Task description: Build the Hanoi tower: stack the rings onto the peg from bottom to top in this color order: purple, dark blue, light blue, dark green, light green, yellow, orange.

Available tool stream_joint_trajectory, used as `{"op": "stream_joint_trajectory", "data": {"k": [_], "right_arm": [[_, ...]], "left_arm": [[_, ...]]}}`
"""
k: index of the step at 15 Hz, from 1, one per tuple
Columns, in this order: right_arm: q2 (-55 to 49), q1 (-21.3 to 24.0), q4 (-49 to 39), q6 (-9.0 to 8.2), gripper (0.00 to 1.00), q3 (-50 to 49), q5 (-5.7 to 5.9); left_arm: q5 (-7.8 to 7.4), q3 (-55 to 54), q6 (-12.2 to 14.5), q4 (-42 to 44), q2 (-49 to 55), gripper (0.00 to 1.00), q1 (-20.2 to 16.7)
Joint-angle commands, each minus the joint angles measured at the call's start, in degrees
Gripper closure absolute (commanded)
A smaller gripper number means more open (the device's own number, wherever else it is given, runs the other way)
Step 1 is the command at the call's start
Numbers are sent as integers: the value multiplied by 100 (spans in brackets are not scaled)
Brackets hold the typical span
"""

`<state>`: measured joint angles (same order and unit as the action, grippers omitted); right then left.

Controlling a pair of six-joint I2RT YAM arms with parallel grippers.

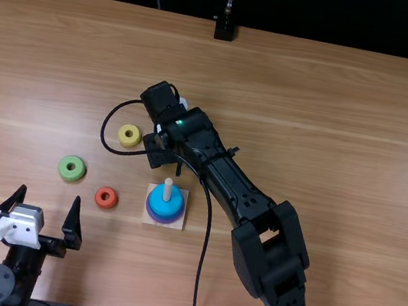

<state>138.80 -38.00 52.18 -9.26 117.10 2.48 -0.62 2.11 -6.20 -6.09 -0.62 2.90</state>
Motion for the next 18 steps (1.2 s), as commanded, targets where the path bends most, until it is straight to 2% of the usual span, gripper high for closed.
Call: {"op": "stream_joint_trajectory", "data": {"k": [1, 7, 12, 15, 16, 18], "right_arm": [[103, 21, 188, -13, 100, 59, -164], [-275, 21, 778, -45, 100, 656, -164], [-679, 29, 810, 19, 100, 700, -153], [-723, 21, 1232, 61, 100, 1069, -153], [-732, 21, 1359, 92, 100, 1175, -143], [-908, 21, 1601, 398, 100, 1403, -153]], "left_arm": [[-1, -211, 40, -24, 62, 0, -70], [-1, -211, 40, -24, 62, 0, -70], [-1, -211, 40, -24, 62, 0, -70], [-1, -211, 40, -24, 62, 0, -70], [-1, -211, 40, -24, 62, 0, -70], [-1, -211, 40, -24, 62, 0, -70]]}}
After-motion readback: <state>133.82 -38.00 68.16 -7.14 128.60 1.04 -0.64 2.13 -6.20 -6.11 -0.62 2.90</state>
